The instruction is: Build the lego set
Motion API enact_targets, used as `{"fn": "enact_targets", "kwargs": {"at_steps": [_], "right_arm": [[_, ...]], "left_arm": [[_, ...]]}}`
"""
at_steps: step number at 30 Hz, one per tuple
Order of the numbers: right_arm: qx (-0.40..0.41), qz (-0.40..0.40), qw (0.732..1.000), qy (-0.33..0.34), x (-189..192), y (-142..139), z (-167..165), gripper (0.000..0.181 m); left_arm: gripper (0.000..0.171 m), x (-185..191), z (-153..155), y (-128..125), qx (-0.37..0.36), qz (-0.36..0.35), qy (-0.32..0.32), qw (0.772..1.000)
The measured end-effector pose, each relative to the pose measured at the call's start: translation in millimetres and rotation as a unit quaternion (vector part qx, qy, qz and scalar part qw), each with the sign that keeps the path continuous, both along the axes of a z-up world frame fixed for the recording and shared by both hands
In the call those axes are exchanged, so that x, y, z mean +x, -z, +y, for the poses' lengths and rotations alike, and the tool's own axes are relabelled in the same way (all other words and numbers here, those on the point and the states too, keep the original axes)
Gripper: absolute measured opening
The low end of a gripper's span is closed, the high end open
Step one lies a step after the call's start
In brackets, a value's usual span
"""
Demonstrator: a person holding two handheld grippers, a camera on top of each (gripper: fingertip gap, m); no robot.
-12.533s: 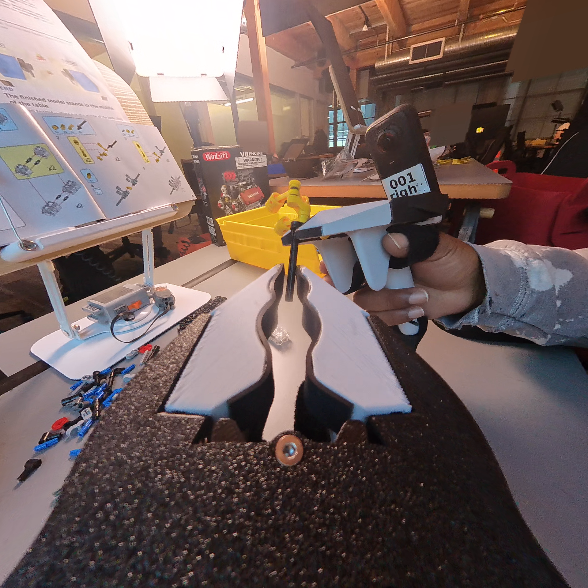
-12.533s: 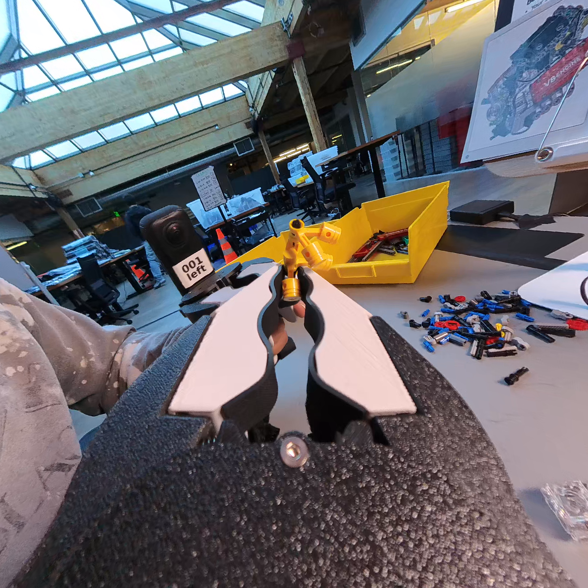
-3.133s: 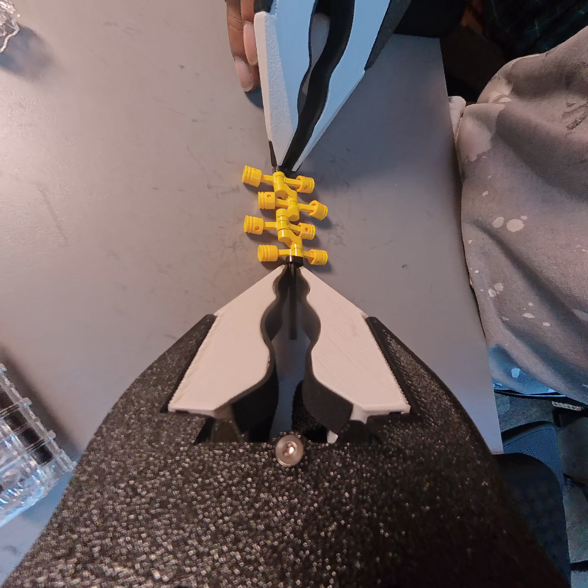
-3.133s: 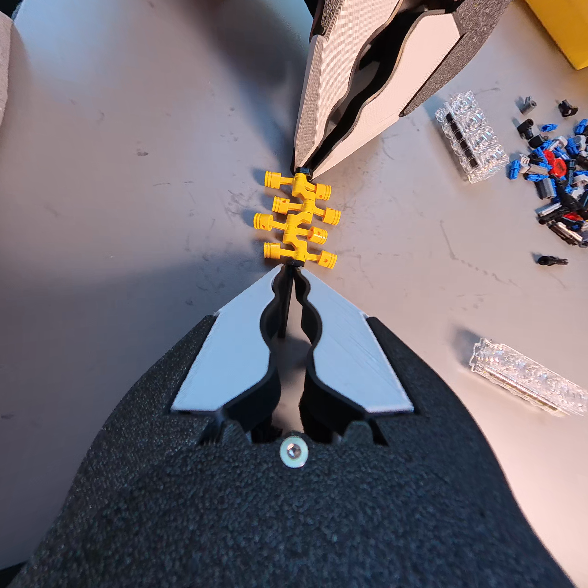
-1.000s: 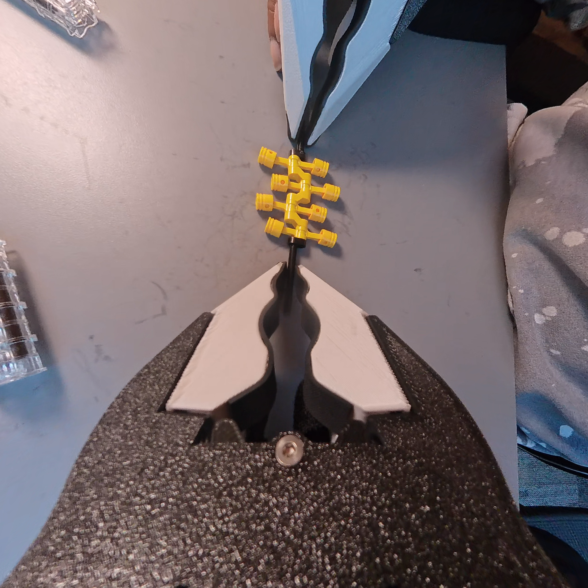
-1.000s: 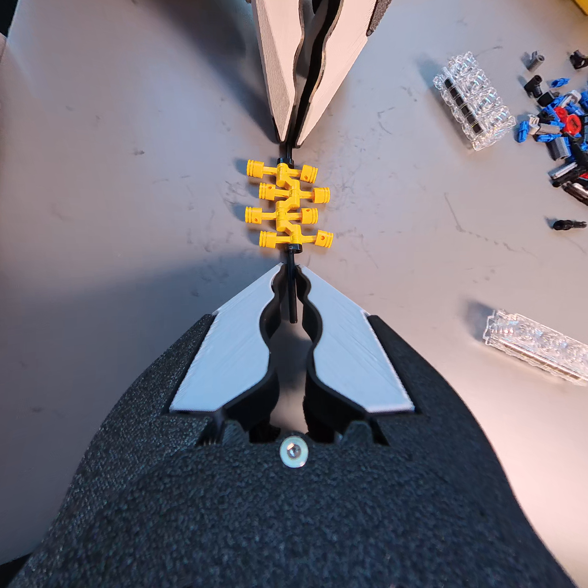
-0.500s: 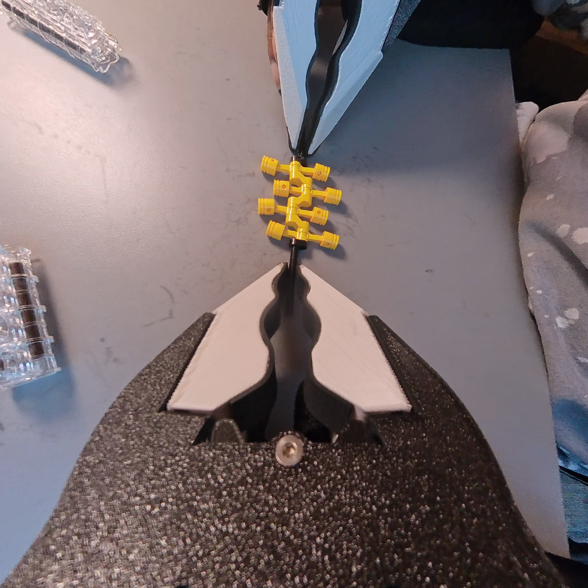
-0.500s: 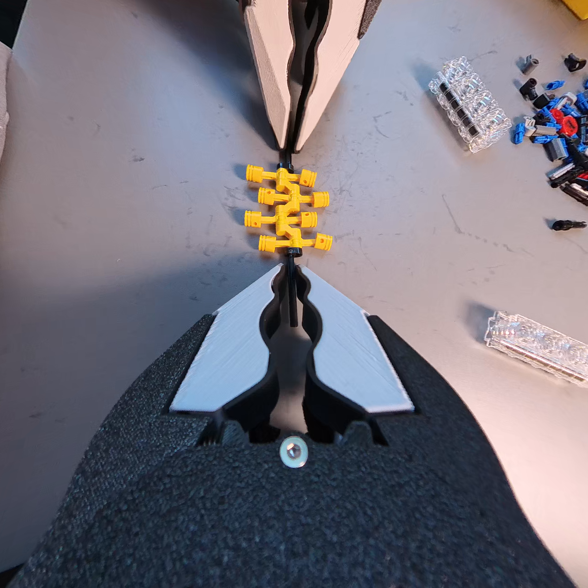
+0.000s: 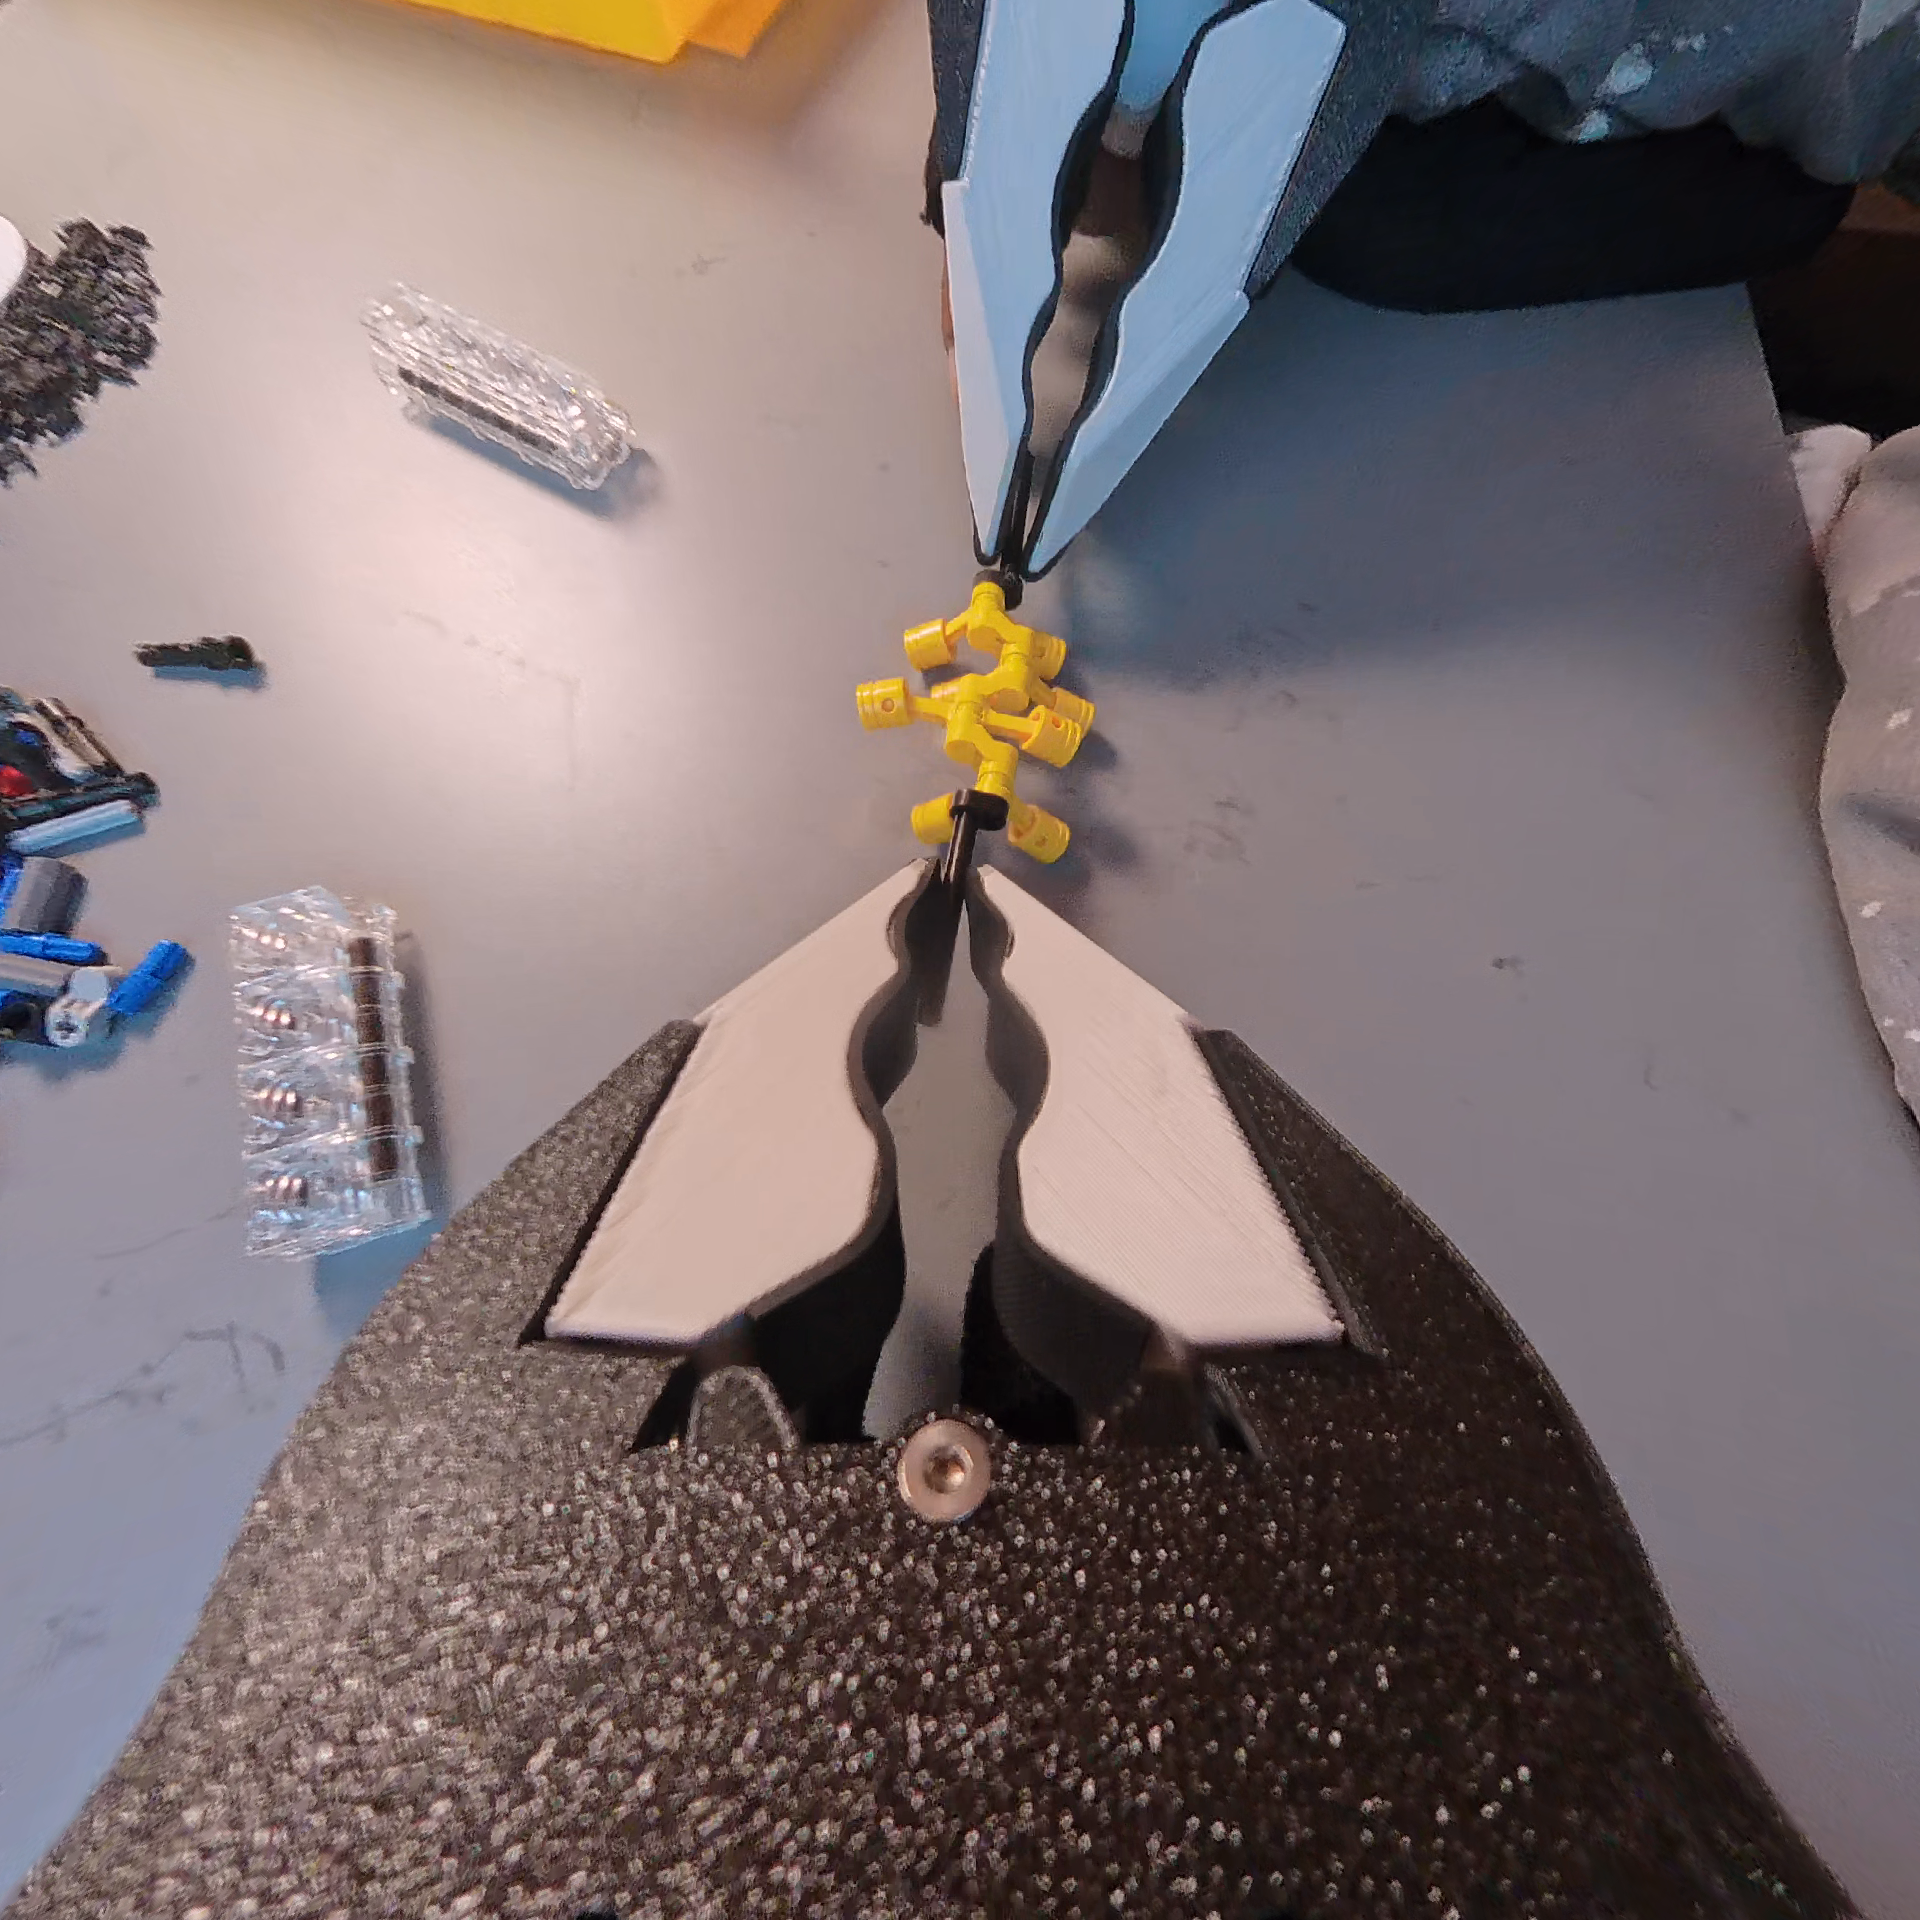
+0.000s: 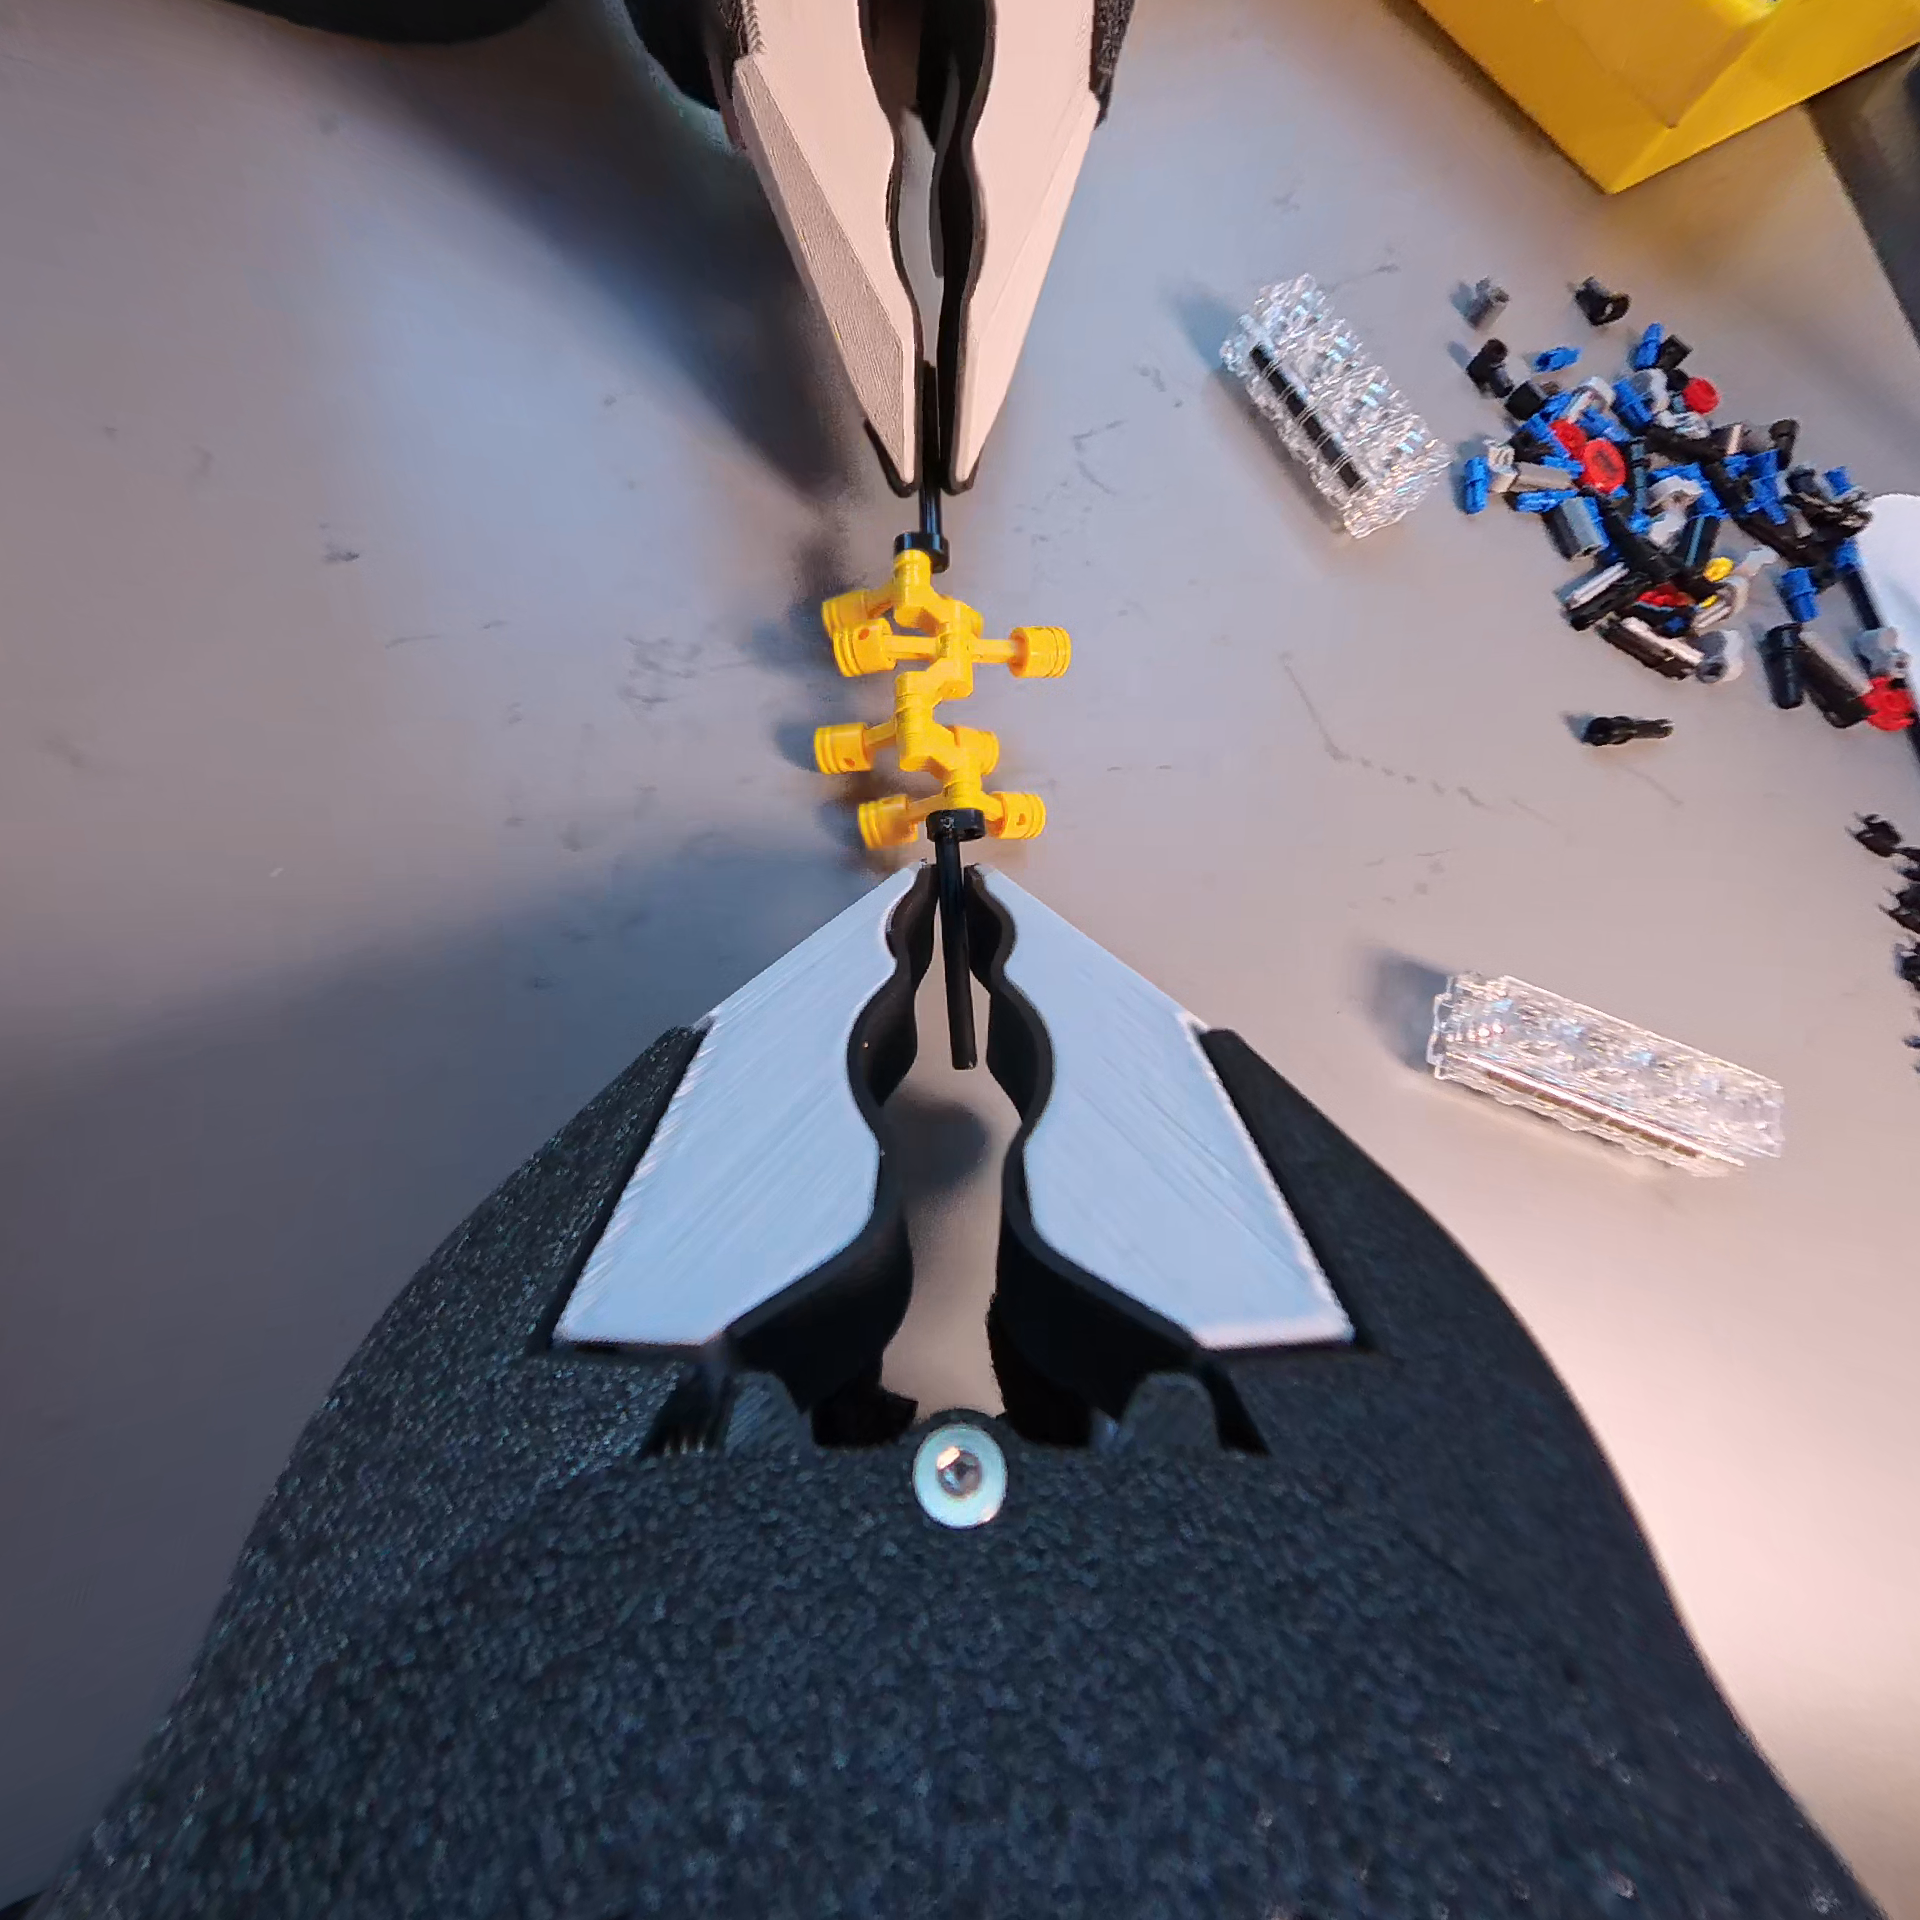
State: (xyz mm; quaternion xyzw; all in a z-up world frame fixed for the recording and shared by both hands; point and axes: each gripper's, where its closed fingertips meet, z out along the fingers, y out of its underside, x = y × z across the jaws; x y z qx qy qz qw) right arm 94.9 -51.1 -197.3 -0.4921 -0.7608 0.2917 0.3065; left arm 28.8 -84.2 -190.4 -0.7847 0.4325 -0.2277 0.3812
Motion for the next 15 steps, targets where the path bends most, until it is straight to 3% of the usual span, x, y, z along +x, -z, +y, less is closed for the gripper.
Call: {"fn": "enact_targets", "kwargs": {"at_steps": [7,15], "right_arm": [[0.025,0.065,0.997,0.027,-6.5,-20.0,13.8,0.005],[0.066,0.114,0.99,0.041,-7.5,-37.2,20.8,0.005]], "left_arm": [[0.004,-5.2,15.0,-26.1,0.051,-0.053,-0.032,0.997],[0.004,-6.2,21.2,-37.2,0.073,-0.084,-0.055,0.992]]}}
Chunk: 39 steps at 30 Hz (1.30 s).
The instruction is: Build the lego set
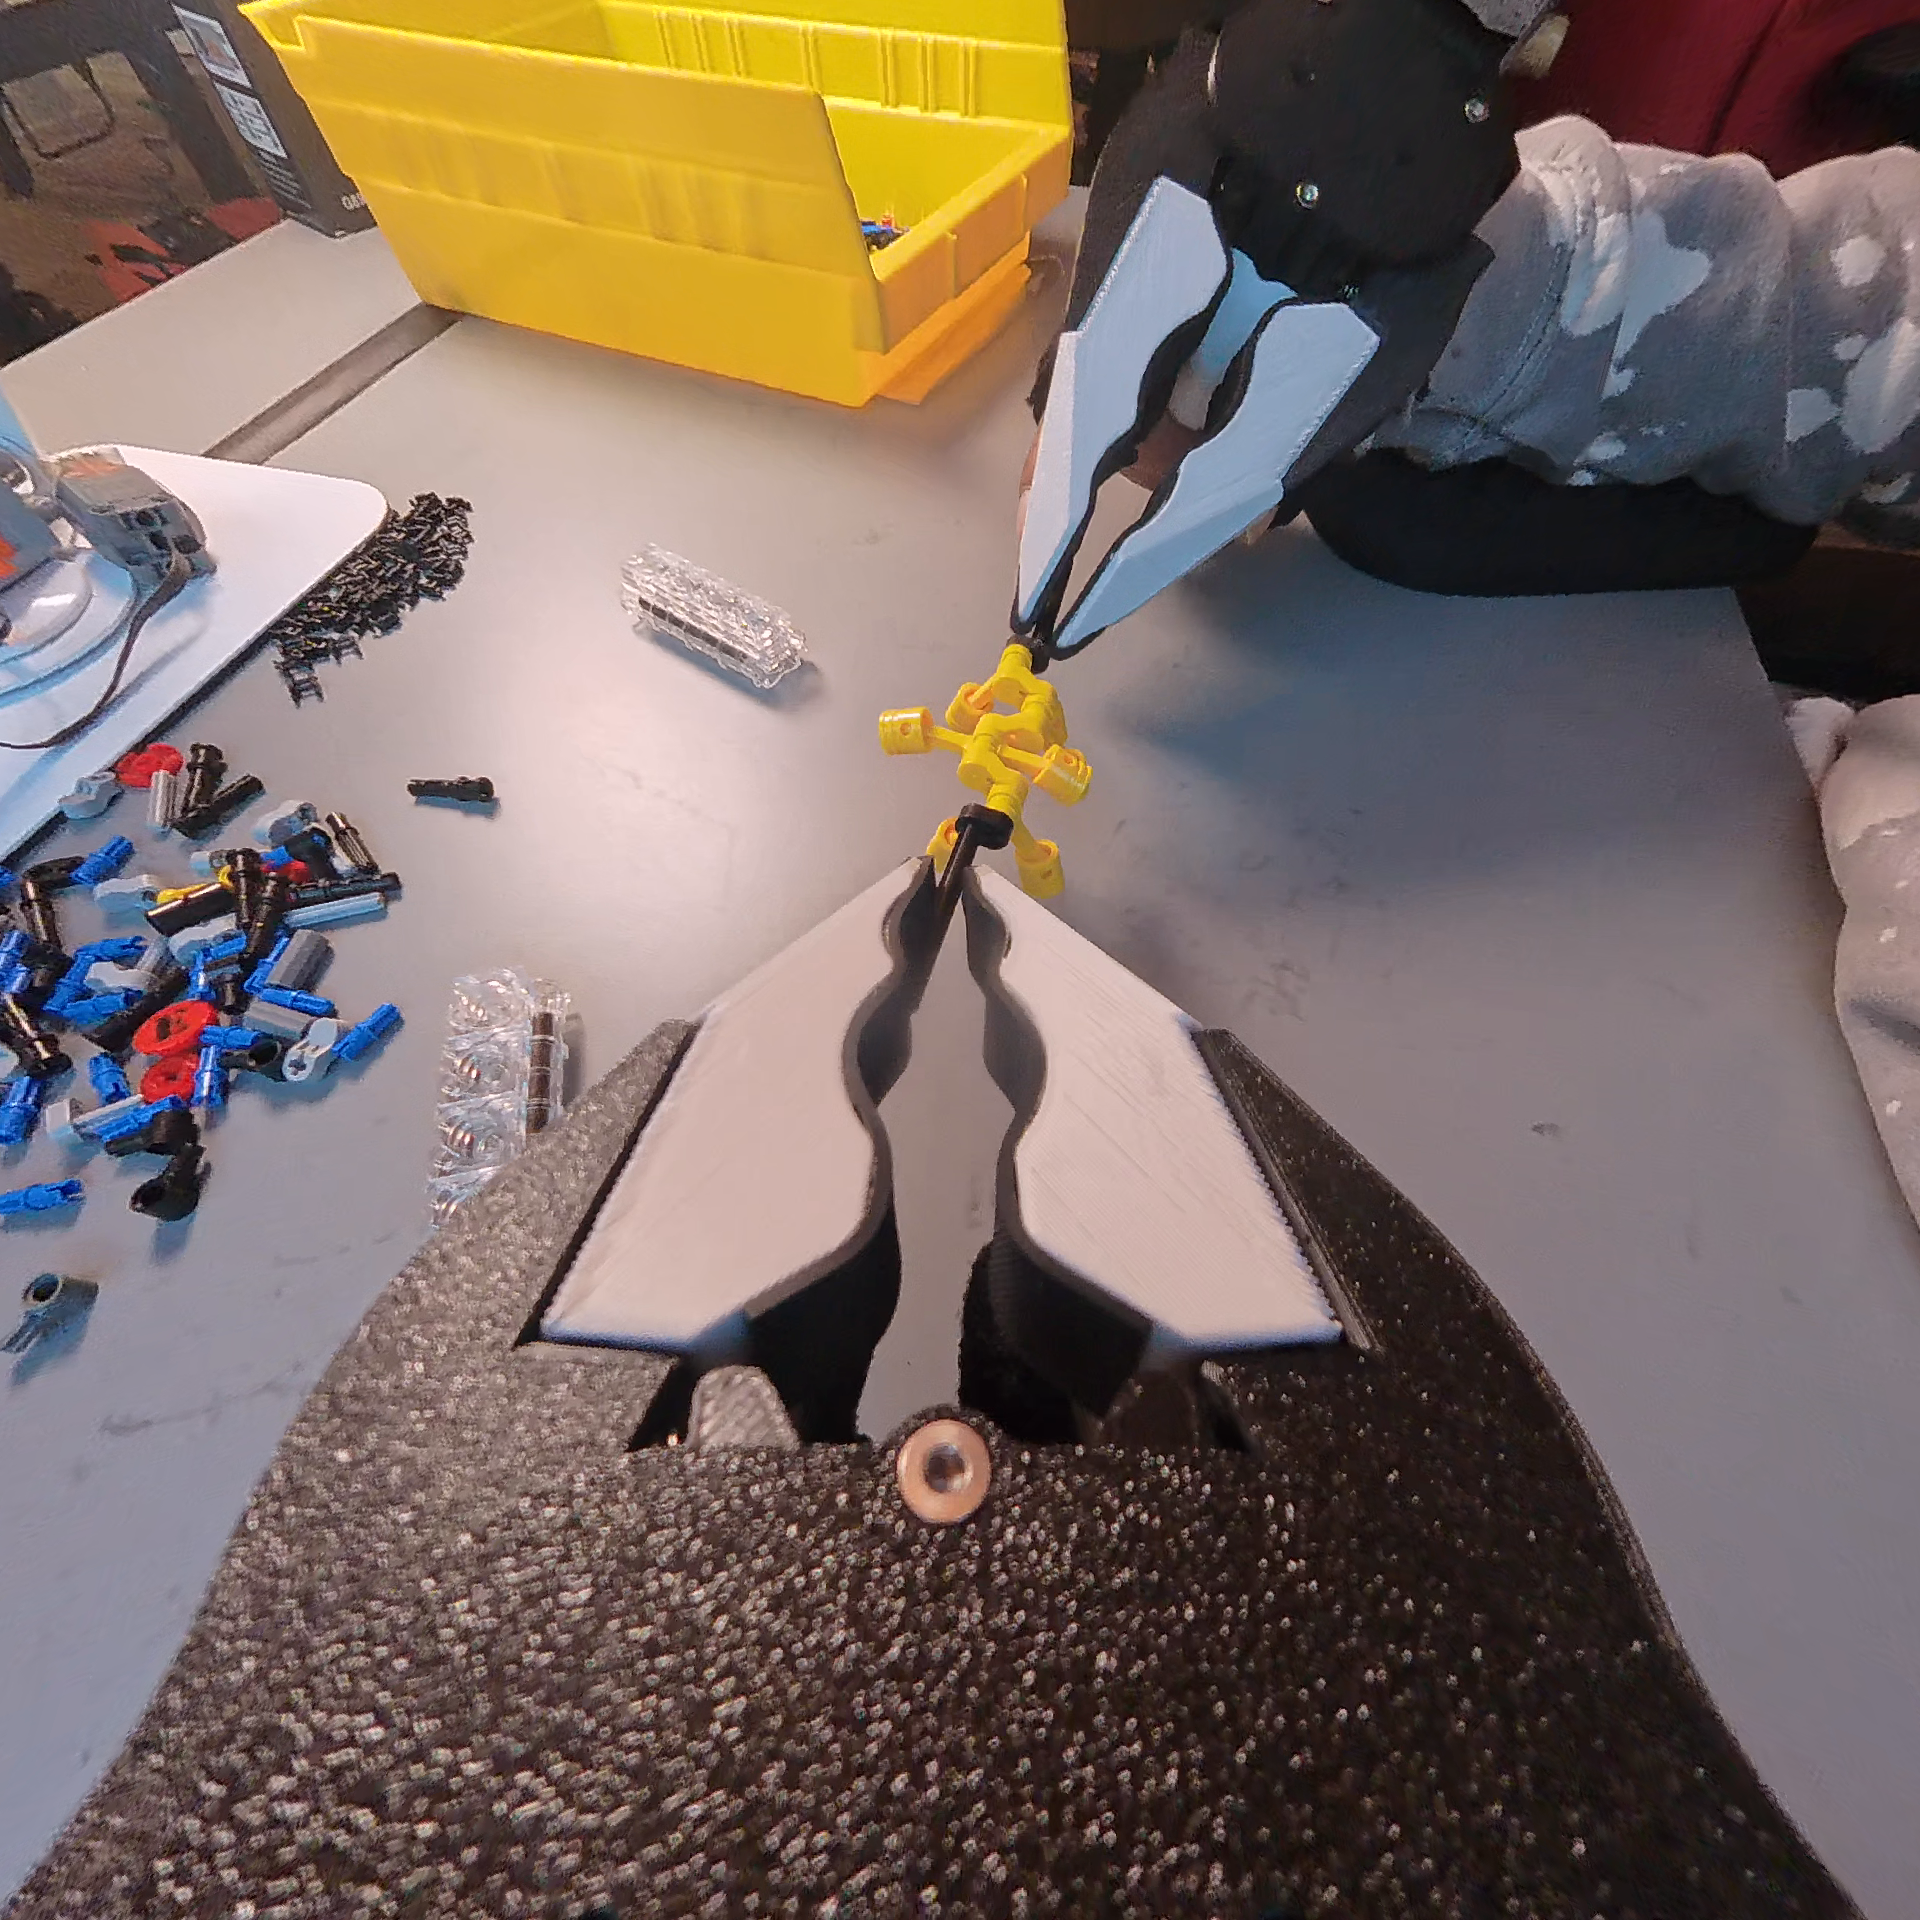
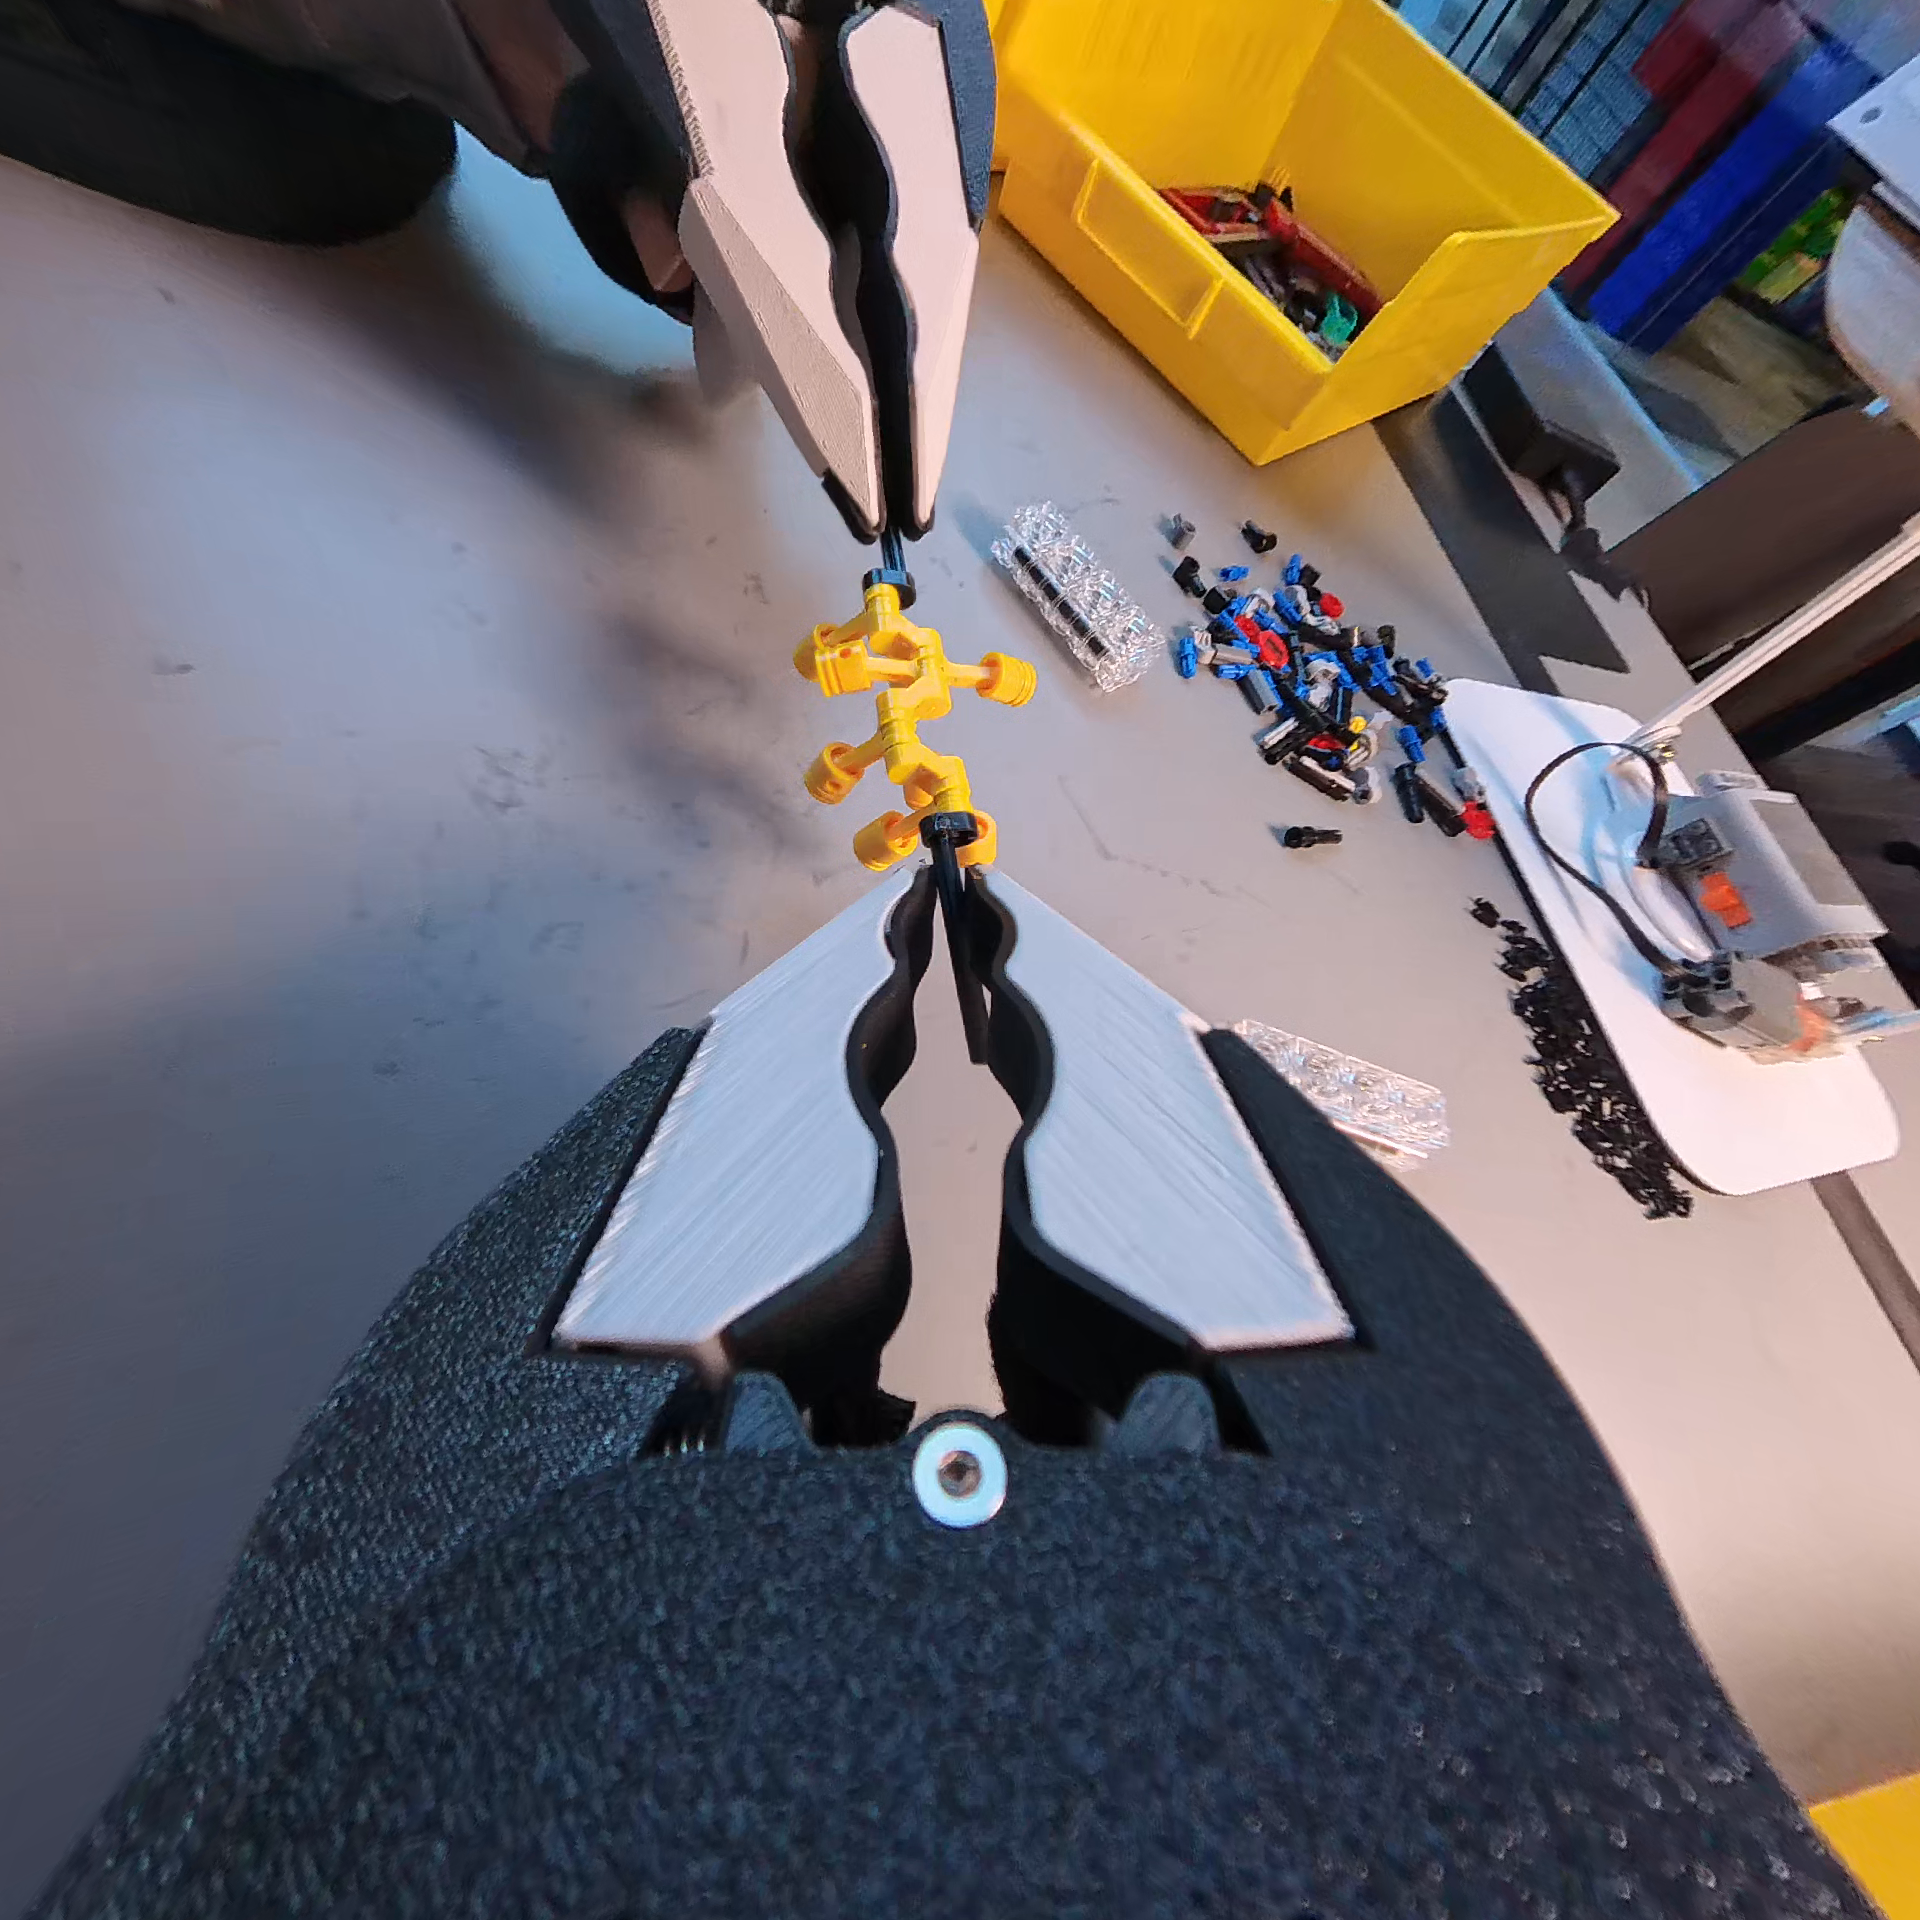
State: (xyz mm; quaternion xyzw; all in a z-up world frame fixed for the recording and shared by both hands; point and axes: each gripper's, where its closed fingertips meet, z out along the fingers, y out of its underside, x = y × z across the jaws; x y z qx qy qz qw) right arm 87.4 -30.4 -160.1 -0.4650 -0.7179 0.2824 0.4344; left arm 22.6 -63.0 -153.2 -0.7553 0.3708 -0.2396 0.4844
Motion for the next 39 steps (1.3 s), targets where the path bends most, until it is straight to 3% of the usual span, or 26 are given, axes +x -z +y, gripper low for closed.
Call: {"fn": "enact_targets", "kwargs": {"at_steps": [14,29,39], "right_arm": [[0.068,0.043,0.996,-0.039,5.4,-18.7,-16.9,0.005],[0.043,0.066,0.995,-0.067,6.4,-22.8,-30.9,0.005],[-0.023,0.052,0.998,-0.031,7.2,-12.0,-12.4,0.006]], "left_arm": [[0.011,6.1,-11.3,0.2,-0.02,-0.03,0.025,0.999],[0.005,13.4,-14.3,12.4,0.001,0.018,0.044,0.999],[0.003,17.0,-17.8,-5.5,-0.061,-0.085,0.062,0.993]]}}
